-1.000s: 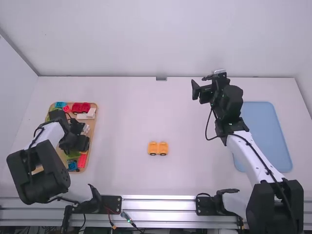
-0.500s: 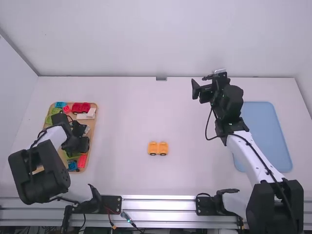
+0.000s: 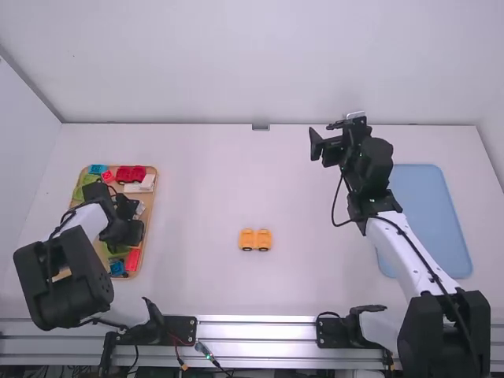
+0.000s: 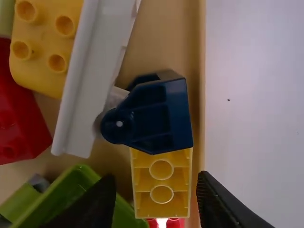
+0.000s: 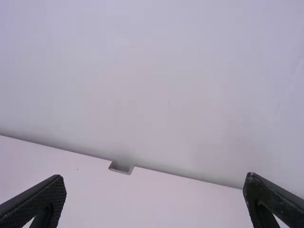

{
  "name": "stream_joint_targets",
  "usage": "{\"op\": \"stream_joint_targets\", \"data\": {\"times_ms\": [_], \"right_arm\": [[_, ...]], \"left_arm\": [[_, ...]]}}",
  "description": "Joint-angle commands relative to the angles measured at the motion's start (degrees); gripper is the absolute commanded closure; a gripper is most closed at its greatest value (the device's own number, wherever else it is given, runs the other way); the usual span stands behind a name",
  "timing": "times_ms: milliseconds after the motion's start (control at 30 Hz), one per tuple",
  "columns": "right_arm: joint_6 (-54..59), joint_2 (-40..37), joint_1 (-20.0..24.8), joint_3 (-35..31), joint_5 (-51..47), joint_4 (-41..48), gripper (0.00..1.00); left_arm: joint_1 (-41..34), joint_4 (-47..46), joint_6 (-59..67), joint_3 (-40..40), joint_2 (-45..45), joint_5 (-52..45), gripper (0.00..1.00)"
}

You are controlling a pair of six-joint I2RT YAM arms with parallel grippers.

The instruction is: Assemble lego blocks to make yellow taxi

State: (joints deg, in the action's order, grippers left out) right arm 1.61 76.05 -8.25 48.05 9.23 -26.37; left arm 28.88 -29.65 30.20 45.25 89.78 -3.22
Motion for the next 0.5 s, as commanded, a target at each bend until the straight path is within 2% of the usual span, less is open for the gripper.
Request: {"op": "stream_joint_targets", "data": {"times_ms": [0,467], "right_arm": [[-0.3,-0.8,-0.1,2.2,0.2,-0.2,0.01],[-0.4,-0.8,-0.1,2.2,0.5,-0.5,0.01]], "left_arm": [[0.0,-0.3,-0.7,-0.6,-0.6,-0.4,0.54],[0.0,2.1,-1.4,-3.0,-0.6,-0.4,0.53]]}}
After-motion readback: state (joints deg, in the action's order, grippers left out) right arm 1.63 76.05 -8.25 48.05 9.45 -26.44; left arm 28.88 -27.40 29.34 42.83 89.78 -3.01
